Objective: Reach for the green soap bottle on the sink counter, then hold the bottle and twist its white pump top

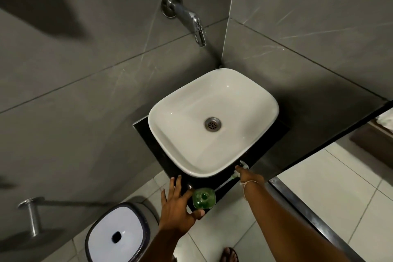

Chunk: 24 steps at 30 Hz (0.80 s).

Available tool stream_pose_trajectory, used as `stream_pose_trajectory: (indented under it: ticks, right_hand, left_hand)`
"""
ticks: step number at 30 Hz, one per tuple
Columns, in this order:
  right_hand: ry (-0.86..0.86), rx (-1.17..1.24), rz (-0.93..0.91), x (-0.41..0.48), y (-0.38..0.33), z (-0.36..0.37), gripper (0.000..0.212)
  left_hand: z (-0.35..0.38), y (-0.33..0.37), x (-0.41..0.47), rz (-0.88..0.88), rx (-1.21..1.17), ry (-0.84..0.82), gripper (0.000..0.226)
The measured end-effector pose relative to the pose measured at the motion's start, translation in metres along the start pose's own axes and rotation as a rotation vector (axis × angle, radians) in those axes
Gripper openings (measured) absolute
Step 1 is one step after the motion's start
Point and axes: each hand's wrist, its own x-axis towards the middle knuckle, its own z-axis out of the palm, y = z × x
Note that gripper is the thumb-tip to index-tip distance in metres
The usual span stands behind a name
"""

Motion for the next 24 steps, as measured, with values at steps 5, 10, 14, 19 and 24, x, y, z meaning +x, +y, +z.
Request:
stream_pose_trajectory:
  ticks: [5,10,14,19,24]
  right_hand:
    - [0.306,0.025,-0.305,-0.059,0.014,-0.026,0.043]
    - [0.325,0.111,-0.734,-0.145,0.027,-0.037,0.039]
    - [0.309,0.024,-0.975,-0.161,0.031,-0.013,0.033]
    - [0.323,-0.108,-1.17,-0.136,0.05,0.016,0.036]
    - [0.233,-0.321,-1.184,-0.109,0.077,0.033,0.04]
  left_hand:
    - [0.002,-0.003,0.001,0.008,0.026,0.019,0.063]
    - [0.003,-0.005,0.001,0.02,0.027,0.021,0.064]
    - [0.006,-0.007,0.001,0.031,0.035,0.041,0.066]
    - [0.01,-0.008,0.001,0.037,0.043,0.065,0.069]
    - [0.011,-0.009,0.001,0.034,0.034,0.069,0.062]
